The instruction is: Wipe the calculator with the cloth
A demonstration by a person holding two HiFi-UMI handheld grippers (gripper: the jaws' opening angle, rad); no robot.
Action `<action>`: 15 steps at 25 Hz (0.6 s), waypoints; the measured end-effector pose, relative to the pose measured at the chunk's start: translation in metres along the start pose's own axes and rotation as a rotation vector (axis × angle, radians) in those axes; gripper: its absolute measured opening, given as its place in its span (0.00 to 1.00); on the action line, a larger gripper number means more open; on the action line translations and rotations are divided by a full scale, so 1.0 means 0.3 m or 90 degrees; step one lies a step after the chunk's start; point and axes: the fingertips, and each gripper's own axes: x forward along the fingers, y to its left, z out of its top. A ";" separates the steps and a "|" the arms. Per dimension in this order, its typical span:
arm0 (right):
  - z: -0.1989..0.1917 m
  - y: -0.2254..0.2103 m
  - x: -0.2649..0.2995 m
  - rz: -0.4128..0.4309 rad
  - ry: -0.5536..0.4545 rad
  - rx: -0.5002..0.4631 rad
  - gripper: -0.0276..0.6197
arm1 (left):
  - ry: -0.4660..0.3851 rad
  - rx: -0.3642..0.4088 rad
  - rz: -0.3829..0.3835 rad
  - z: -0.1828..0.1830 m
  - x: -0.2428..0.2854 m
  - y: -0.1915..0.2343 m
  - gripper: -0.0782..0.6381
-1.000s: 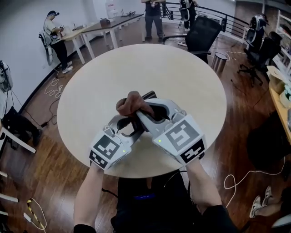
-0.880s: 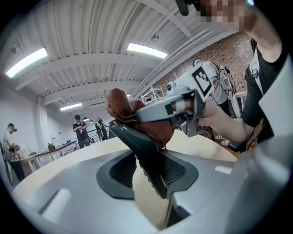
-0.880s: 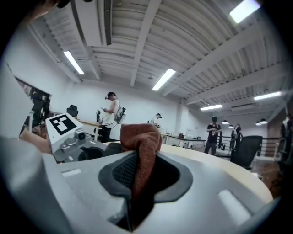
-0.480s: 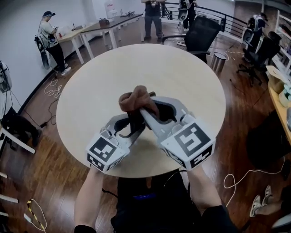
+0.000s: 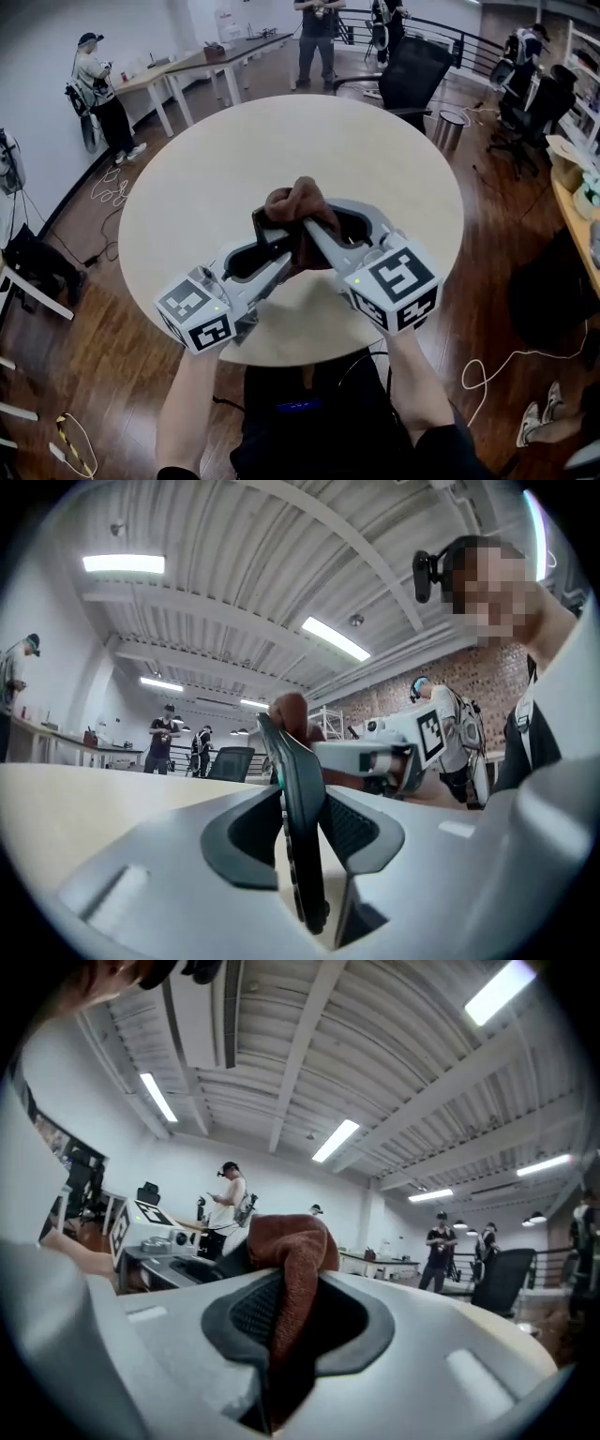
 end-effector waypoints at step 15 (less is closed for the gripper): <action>0.123 0.253 -0.014 0.078 -0.040 -0.093 0.16 | -0.094 -0.054 0.007 0.032 -0.023 0.005 0.28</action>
